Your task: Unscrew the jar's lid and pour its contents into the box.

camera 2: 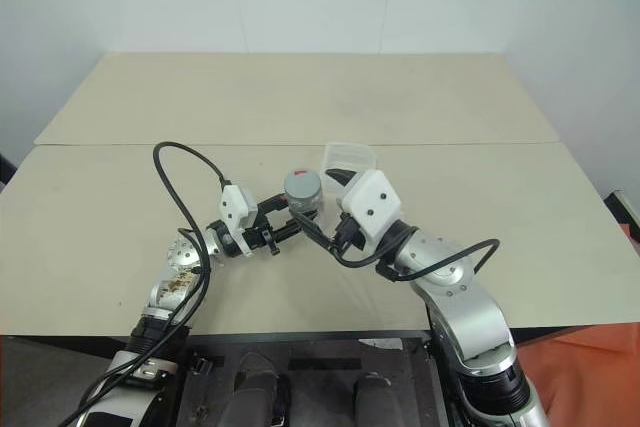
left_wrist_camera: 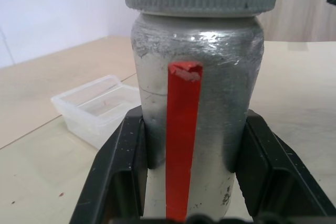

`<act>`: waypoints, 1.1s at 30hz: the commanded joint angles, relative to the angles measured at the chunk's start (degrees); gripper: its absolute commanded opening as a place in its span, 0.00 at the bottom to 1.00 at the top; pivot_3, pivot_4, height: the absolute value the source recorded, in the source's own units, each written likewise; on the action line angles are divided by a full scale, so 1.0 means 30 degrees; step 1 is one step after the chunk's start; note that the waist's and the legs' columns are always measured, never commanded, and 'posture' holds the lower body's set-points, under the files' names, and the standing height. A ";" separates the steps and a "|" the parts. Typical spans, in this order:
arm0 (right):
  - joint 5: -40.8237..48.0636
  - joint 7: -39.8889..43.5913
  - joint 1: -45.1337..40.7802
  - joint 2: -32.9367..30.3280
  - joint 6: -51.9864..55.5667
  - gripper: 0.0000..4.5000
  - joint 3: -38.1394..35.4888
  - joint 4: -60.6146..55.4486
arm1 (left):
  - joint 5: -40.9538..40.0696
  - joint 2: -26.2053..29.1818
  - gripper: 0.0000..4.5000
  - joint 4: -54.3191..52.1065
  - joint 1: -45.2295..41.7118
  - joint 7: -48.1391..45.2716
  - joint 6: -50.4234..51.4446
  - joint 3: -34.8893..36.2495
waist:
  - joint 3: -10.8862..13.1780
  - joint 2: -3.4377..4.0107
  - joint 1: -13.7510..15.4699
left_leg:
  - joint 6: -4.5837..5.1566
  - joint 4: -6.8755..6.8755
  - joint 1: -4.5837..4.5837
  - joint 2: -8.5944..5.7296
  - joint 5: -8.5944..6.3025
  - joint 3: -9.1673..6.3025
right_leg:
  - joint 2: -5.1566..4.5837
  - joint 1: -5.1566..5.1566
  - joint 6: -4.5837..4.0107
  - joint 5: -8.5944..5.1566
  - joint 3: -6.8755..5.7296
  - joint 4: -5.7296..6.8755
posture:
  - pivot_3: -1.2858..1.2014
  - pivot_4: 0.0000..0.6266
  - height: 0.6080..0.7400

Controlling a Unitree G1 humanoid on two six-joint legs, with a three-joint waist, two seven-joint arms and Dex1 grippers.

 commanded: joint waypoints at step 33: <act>-0.0974 -0.1315 -0.0535 0.0900 -0.0048 1.00 -0.1041 0.1038 | -0.0146 0.0051 0.43 0.0395 -0.0202 -0.0070 -0.0895 0.0427 | 0.0000 0.0000 0.0033 | 0.0000 -0.0002 -0.0003 0.0001 0.0000 0.0006 | -0.0001 -0.0004 0.0000 0.0000 -0.0002 0.0001 | 0.52 0.24 1.00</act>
